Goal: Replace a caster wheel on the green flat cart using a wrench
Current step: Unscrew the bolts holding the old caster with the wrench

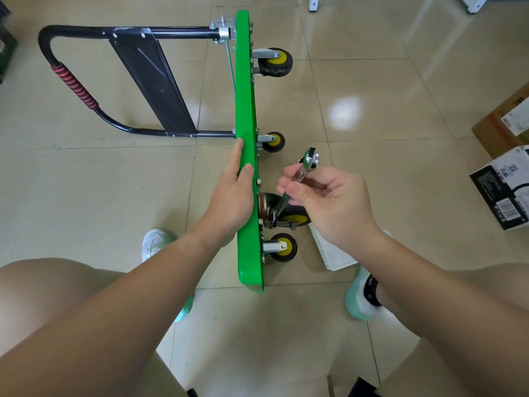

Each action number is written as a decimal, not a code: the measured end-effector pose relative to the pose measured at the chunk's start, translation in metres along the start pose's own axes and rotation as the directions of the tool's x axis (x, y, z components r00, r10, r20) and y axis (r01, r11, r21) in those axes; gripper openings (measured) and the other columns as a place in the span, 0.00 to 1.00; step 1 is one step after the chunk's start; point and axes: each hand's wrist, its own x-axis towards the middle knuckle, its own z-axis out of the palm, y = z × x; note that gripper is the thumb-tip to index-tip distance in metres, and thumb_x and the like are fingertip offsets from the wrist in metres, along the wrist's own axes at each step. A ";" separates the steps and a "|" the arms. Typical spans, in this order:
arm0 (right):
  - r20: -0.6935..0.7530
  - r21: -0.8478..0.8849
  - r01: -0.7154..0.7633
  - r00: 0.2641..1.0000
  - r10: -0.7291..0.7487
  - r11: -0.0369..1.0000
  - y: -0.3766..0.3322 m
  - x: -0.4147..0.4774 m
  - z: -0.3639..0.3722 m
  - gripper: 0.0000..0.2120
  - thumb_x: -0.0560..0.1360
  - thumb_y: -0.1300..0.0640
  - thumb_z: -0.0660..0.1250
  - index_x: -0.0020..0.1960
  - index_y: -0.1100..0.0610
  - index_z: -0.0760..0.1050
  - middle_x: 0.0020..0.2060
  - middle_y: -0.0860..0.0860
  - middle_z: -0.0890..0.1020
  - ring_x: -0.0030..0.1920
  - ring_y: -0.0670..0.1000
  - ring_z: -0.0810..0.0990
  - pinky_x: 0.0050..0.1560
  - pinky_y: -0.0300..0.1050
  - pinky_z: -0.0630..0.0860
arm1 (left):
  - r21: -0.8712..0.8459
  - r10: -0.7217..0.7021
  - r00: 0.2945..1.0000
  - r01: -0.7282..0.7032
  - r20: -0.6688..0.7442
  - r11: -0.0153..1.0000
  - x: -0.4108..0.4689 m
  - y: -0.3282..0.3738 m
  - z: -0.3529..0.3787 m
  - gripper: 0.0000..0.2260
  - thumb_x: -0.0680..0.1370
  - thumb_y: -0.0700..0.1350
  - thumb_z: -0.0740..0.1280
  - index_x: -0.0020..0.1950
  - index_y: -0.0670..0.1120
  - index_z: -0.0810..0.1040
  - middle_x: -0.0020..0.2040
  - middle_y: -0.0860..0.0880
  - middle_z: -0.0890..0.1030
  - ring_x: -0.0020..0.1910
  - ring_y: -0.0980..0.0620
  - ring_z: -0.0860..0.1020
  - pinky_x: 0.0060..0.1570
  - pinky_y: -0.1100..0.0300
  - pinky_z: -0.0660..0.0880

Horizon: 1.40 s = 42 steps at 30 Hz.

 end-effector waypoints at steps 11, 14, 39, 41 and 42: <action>0.111 -0.084 -0.164 0.979 0.173 0.983 -0.004 0.028 0.025 0.09 0.76 0.66 0.71 0.52 0.54 0.83 0.40 0.49 0.87 0.44 0.48 0.87 0.46 0.44 0.84 | -0.023 -0.023 1.000 0.022 -0.010 0.999 0.002 0.001 -0.001 0.24 0.88 0.48 0.55 0.84 0.61 0.55 0.74 0.61 0.73 0.67 0.66 0.72 0.58 0.74 0.66; 0.113 -0.077 -0.178 0.976 0.186 0.981 -0.004 0.029 0.029 0.10 0.77 0.66 0.71 0.50 0.51 0.83 0.38 0.46 0.87 0.43 0.45 0.86 0.46 0.43 0.84 | -0.049 -0.033 0.999 0.032 -0.010 0.998 0.003 0.000 -0.002 0.24 0.89 0.46 0.56 0.84 0.61 0.56 0.58 0.70 0.79 0.55 0.76 0.77 0.59 0.76 0.70; 0.038 -0.258 0.357 0.932 -0.359 0.898 0.025 -0.056 0.010 0.11 0.71 0.69 0.74 0.52 0.60 0.84 0.50 0.53 0.87 0.50 0.50 0.87 0.52 0.46 0.83 | -0.012 -0.013 1.000 0.013 -0.014 1.000 0.002 -0.001 0.001 0.25 0.87 0.48 0.52 0.84 0.61 0.55 0.76 0.64 0.68 0.70 0.65 0.70 0.76 0.58 0.66; -0.050 -0.158 0.272 0.958 -0.283 0.949 0.017 -0.046 0.008 0.08 0.73 0.63 0.74 0.53 0.58 0.84 0.48 0.53 0.87 0.47 0.52 0.87 0.49 0.50 0.84 | -0.007 -0.001 1.000 0.001 -0.011 1.000 0.003 -0.002 0.001 0.24 0.88 0.46 0.52 0.84 0.60 0.55 0.65 0.71 0.71 0.53 0.80 0.72 0.57 0.76 0.70; -0.064 -0.092 0.237 0.968 -0.243 0.967 0.015 -0.041 0.007 0.08 0.73 0.65 0.74 0.52 0.59 0.83 0.47 0.54 0.87 0.47 0.51 0.87 0.50 0.48 0.83 | -0.002 -0.006 1.000 0.006 -0.009 1.000 0.002 -0.002 0.001 0.24 0.88 0.46 0.52 0.84 0.60 0.55 0.61 0.73 0.70 0.45 0.82 0.72 0.47 0.81 0.68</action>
